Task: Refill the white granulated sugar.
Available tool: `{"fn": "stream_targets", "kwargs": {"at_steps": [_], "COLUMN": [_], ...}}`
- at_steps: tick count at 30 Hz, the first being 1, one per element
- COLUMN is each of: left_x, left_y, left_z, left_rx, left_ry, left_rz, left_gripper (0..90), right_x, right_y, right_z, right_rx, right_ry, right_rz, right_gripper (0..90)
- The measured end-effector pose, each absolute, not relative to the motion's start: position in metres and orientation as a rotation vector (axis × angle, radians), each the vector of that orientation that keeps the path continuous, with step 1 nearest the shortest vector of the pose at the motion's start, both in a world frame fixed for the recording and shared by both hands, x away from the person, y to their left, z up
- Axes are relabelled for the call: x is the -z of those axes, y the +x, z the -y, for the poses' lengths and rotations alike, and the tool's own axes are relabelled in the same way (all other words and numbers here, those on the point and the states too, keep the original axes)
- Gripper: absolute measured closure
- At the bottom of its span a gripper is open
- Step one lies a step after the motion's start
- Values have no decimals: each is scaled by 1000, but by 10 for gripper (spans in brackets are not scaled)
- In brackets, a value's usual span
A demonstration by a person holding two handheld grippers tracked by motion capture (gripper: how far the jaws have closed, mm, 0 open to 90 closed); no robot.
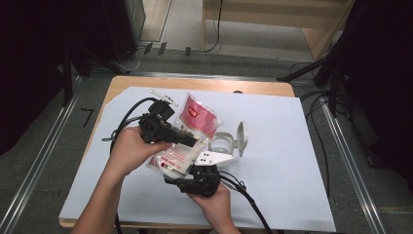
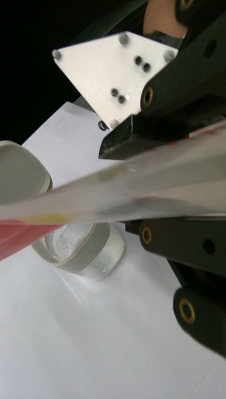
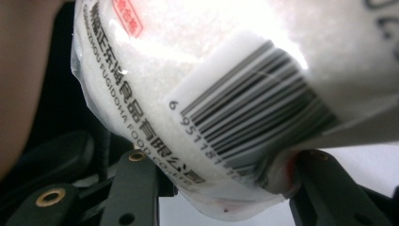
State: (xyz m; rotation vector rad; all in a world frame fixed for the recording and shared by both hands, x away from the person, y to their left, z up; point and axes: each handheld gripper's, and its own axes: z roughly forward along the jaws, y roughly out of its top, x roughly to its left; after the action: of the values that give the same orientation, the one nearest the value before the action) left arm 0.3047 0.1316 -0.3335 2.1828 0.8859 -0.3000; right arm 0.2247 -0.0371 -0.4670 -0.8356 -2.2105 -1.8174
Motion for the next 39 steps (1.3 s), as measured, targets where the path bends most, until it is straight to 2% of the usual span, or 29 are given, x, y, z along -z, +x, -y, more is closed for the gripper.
{"fn": "stream_targets", "kwargs": {"at_steps": [7, 11, 14, 21, 32, 34, 36, 39], "left_x": [334, 334, 334, 331, 324, 325, 326, 328], "left_y": [304, 303, 303, 300, 299, 300, 301, 302], "left_z": [-130, -127, -124, -119, -124, -127, -130, -131], "left_rx": [326, 323, 300, 291, 408, 393, 347, 351], "left_ry": [2182, 2166, 2153, 2158, 2043, 2029, 2039, 2051], "left_rz": [-928, -961, -1002, -1001, -926, -947, -984, -1011], "left_gripper": [857, 864, 852, 840, 768, 780, 831, 875], "right_x": [461, 460, 457, 456, 460, 459, 458, 456], "right_y": [221, 221, 219, 219, 218, 218, 218, 214], "right_z": [35, 33, 29, 28, 33, 34, 34, 31], "right_rx": [1791, 1779, 1763, 1754, 1819, 1812, 1805, 1785], "right_ry": [-833, -837, -862, -928, -921, -924, -920, -917], "right_rz": [2333, 2377, 2454, 2446, 2261, 2254, 2289, 2345], "right_gripper": [568, 559, 492, 554, 592, 597, 606, 600]}}
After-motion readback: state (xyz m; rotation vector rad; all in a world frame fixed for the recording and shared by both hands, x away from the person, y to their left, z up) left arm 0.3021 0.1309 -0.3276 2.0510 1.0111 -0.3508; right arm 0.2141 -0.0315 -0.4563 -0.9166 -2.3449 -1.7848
